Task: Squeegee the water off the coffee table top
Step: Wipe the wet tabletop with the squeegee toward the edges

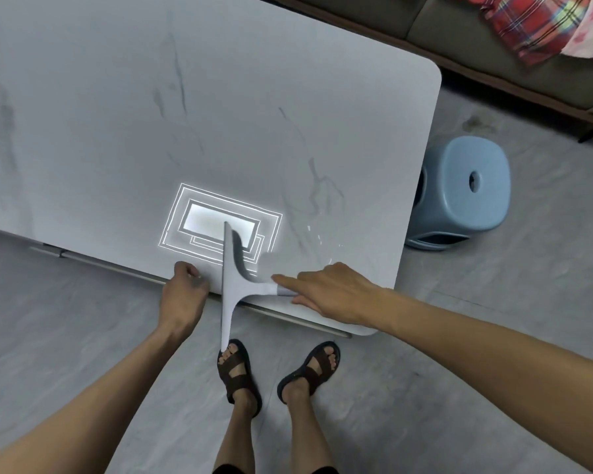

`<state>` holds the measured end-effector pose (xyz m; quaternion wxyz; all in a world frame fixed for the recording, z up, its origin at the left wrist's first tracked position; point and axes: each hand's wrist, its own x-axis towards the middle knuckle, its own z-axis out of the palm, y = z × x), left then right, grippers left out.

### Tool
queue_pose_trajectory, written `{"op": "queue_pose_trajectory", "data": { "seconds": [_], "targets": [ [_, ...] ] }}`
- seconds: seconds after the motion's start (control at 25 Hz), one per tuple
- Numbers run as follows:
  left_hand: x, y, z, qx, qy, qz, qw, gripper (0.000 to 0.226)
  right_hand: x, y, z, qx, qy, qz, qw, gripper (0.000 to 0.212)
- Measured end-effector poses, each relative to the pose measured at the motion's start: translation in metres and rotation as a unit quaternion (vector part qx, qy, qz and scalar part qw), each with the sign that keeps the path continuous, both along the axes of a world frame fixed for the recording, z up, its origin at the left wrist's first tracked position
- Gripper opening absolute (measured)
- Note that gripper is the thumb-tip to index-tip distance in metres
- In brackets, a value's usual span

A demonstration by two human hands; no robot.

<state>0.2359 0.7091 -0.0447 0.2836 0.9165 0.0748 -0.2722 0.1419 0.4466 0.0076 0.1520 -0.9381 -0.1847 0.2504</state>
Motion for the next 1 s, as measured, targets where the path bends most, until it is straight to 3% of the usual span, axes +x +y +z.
{"op": "queue_pose_trajectory", "data": {
  "seconds": [0.08,0.2,0.48,0.68,0.88,1.0],
  "targets": [
    [-0.005,-0.007,-0.002,0.013,0.015,-0.044,0.999,0.016,0.012,0.004,-0.011,-0.028,0.002,0.041,0.999,0.047],
    [-0.013,-0.024,-0.005,0.014,0.042,-0.100,0.994,0.022,0.025,-0.008,-0.020,-0.051,0.001,0.027,0.998,0.046],
    [-0.033,-0.083,-0.005,0.007,0.062,-0.210,0.976,0.029,-0.010,-0.078,-0.021,-0.068,0.010,-0.113,0.991,0.044],
    [-0.045,-0.108,-0.010,0.061,0.103,-0.309,0.943,0.038,-0.075,-0.130,-0.015,-0.093,0.021,-0.244,0.965,0.047],
    [-0.039,-0.118,-0.011,0.089,0.147,-0.301,0.938,0.036,-0.133,-0.175,-0.001,-0.113,0.026,-0.345,0.931,0.048],
    [-0.037,-0.120,-0.009,0.113,0.158,-0.311,0.930,0.047,-0.159,-0.197,0.010,-0.134,0.041,-0.377,0.916,0.048]
  ]
}}
